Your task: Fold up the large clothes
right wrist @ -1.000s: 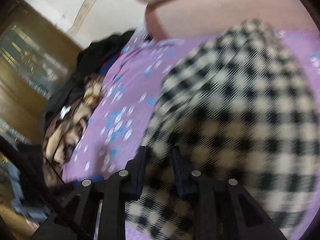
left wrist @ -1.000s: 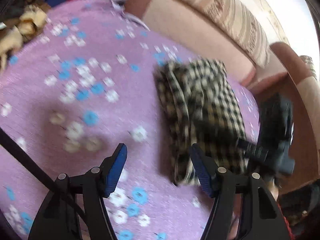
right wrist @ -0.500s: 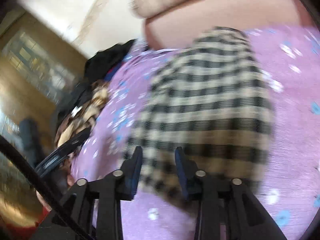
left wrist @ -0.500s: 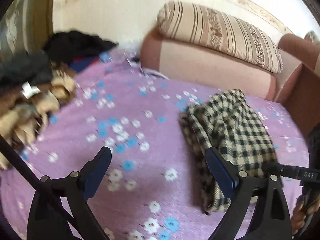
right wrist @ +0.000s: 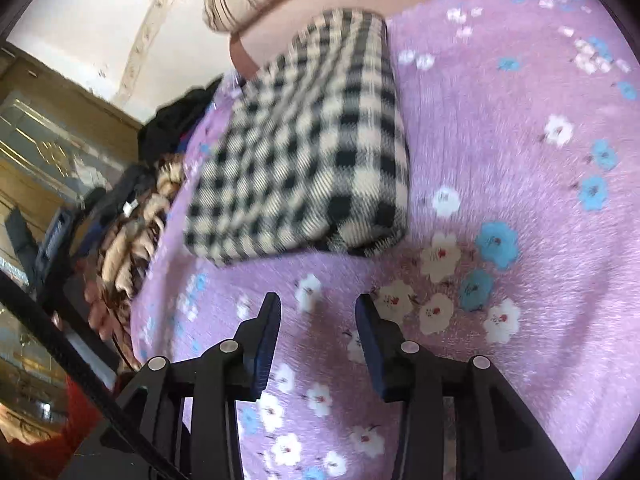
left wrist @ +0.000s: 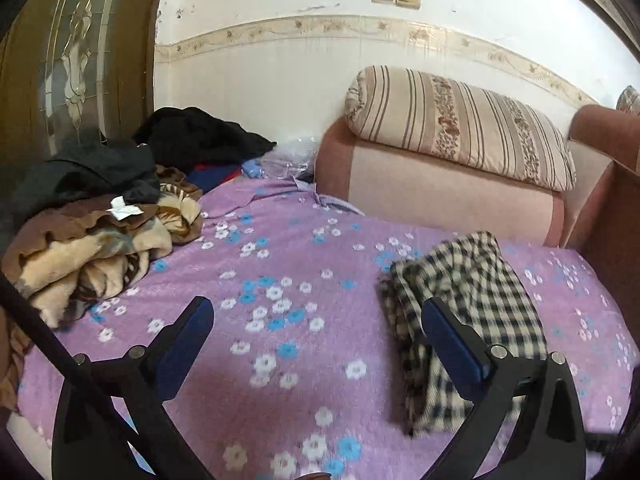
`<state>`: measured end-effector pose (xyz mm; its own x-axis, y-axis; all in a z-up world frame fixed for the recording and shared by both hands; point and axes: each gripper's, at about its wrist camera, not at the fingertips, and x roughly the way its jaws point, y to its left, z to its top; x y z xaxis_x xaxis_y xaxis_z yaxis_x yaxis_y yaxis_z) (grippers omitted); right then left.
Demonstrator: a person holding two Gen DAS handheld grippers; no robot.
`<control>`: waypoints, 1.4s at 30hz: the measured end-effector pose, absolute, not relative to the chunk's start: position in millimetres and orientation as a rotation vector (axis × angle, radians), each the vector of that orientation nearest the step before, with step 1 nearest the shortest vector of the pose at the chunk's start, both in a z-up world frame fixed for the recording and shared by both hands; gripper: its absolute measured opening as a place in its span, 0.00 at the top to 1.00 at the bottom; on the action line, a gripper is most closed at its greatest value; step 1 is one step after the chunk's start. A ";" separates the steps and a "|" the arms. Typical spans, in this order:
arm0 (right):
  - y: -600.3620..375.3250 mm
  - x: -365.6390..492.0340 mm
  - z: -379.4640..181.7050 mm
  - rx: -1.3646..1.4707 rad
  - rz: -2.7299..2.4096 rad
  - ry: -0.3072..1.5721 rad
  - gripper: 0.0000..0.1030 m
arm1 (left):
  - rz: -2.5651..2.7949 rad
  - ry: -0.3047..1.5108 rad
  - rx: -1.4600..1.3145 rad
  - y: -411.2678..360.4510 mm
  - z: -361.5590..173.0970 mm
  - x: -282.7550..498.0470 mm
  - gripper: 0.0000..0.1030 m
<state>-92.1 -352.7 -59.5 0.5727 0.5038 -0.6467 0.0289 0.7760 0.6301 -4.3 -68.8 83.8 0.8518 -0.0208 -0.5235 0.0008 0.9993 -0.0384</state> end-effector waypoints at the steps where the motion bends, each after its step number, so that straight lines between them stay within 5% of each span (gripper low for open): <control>1: -352.1 -89.5 -49.8 0.637 0.305 0.908 0.57 | -0.011 0.572 -0.037 -70.5 85.3 -9.8 0.00; 9: -301.1 13.7 38.3 0.462 0.385 0.790 0.57 | -0.057 0.681 -0.034 -67.5 64.1 -6.4 0.00; 13: -258.7 86.9 43.3 0.374 0.384 0.855 0.31 | -0.062 0.735 -0.063 -59.7 43.6 11.0 0.00; 17: -217.9 158.5 18.0 0.184 0.244 0.999 0.30 | -0.111 0.827 -0.130 -63.6 21.4 27.5 0.00; 18: -213.4 170.1 10.9 0.137 0.204 1.032 0.32 | -0.132 0.861 -0.155 -67.3 14.0 31.2 0.00; 20: -205.6 195.5 -11.3 0.033 0.127 1.133 0.95 | -0.173 0.925 -0.182 -78.6 -1.8 39.1 0.00; 28: -200.9 254.9 -29.4 -0.016 0.081 1.168 0.95 | -0.184 0.955 0.004 -125.7 -27.6 43.5 0.00; 32: -205.2 261.1 -25.3 0.021 0.133 1.140 0.86 | -0.154 0.923 0.036 -126.4 -24.5 37.0 0.00; 35: -226.6 234.5 1.6 0.132 0.176 1.046 0.57 | -0.130 0.907 0.029 -120.7 -20.4 36.0 0.00; 42: -281.0 112.0 30.7 0.126 0.105 0.934 0.53 | -0.002 0.744 0.071 -107.6 12.7 13.0 0.00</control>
